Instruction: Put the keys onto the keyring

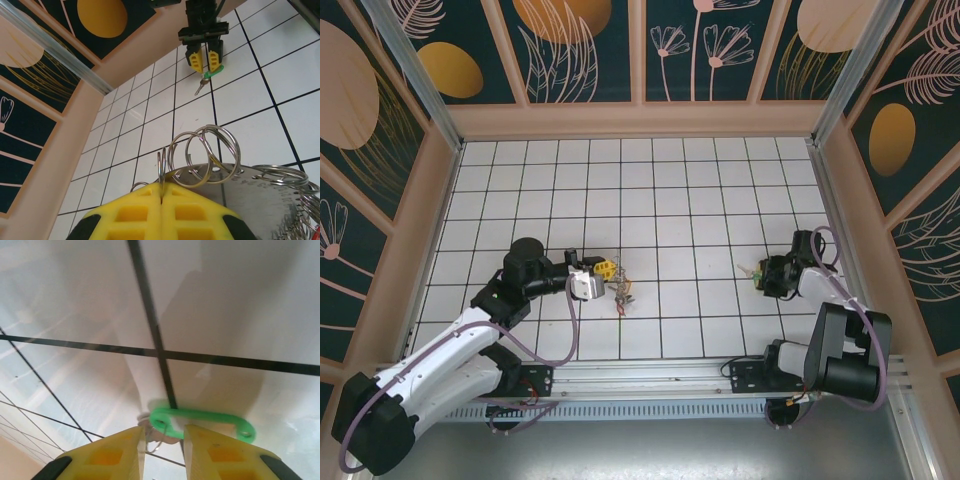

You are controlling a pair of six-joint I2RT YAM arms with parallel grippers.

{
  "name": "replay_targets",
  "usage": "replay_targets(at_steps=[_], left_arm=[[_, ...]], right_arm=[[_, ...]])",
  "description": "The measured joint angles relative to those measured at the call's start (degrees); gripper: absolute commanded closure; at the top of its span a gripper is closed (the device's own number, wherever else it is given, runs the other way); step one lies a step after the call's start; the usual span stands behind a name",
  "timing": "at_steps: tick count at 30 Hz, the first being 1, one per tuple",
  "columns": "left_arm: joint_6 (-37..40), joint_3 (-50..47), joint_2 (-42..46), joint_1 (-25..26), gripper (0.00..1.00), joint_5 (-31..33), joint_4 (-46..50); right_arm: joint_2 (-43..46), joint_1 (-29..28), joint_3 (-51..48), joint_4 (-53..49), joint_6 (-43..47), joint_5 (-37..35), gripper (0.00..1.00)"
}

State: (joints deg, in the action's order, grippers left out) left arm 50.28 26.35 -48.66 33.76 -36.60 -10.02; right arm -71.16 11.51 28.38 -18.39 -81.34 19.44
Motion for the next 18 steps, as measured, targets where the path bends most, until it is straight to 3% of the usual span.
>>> replay_targets(at_steps=[6,11,18], left_arm=[[0.00,0.00,0.17,0.00,1.00,-0.04,0.22],[0.00,0.00,0.20,0.00,1.00,-0.22,0.24],[0.00,0.00,0.20,0.00,1.00,-0.22,0.46]], right_arm=[[-0.50,0.00,1.77,-0.02,-0.04,-0.31,0.73],[-1.44,-0.11,1.81,-0.02,-0.98,-0.26,0.63],[-1.42,-0.37,1.70,0.00,-2.89,-0.07,0.64]])
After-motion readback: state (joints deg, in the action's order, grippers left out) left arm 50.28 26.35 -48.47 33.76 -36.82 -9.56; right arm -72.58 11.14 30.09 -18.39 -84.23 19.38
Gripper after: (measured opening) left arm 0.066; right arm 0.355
